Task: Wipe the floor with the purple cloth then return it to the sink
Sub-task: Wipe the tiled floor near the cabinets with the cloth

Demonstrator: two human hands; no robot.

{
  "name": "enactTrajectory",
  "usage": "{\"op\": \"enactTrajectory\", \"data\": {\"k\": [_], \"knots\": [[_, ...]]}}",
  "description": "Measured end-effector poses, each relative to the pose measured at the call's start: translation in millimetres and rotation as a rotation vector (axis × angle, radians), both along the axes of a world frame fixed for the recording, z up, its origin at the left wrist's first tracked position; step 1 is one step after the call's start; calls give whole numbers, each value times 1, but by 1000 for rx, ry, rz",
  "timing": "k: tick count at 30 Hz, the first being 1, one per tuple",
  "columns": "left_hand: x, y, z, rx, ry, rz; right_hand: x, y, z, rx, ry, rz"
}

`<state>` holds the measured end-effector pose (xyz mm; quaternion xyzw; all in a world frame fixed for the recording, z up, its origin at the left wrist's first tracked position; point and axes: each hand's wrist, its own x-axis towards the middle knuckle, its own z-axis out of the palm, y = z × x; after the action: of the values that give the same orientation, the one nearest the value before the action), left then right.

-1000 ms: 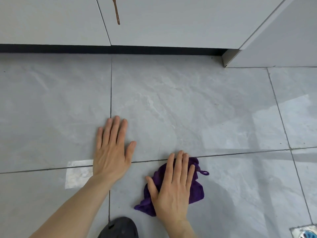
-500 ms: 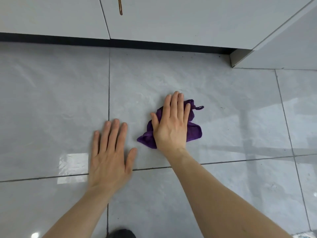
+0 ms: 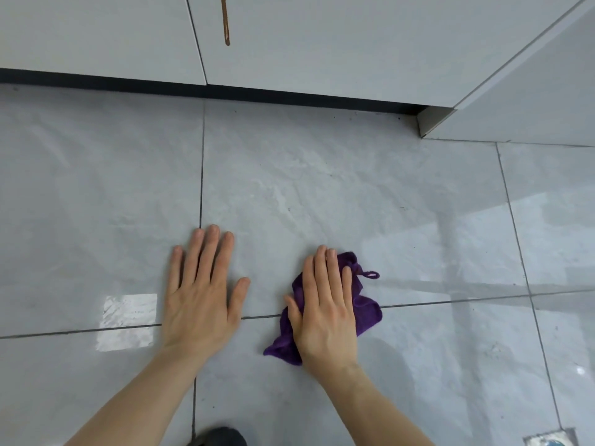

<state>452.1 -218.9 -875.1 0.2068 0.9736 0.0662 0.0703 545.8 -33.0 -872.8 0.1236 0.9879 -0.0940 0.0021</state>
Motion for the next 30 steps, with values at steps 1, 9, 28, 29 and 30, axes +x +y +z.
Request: {"op": "enactTrajectory", "data": {"k": [1, 9, 28, 29, 30], "knots": [[0, 0, 0, 0, -2, -1, 5, 1, 0, 13, -6, 2], [0, 0, 1, -14, 1, 4, 20, 9, 2, -22, 33, -7], [2, 4, 1, 64, 8, 29, 57, 78, 43, -188, 27, -177], [2, 6, 3, 67, 4, 38, 61, 76, 43, -181, -8, -151], [2, 8, 6, 69, 4, 46, 64, 73, 42, -182, -32, -139]]}}
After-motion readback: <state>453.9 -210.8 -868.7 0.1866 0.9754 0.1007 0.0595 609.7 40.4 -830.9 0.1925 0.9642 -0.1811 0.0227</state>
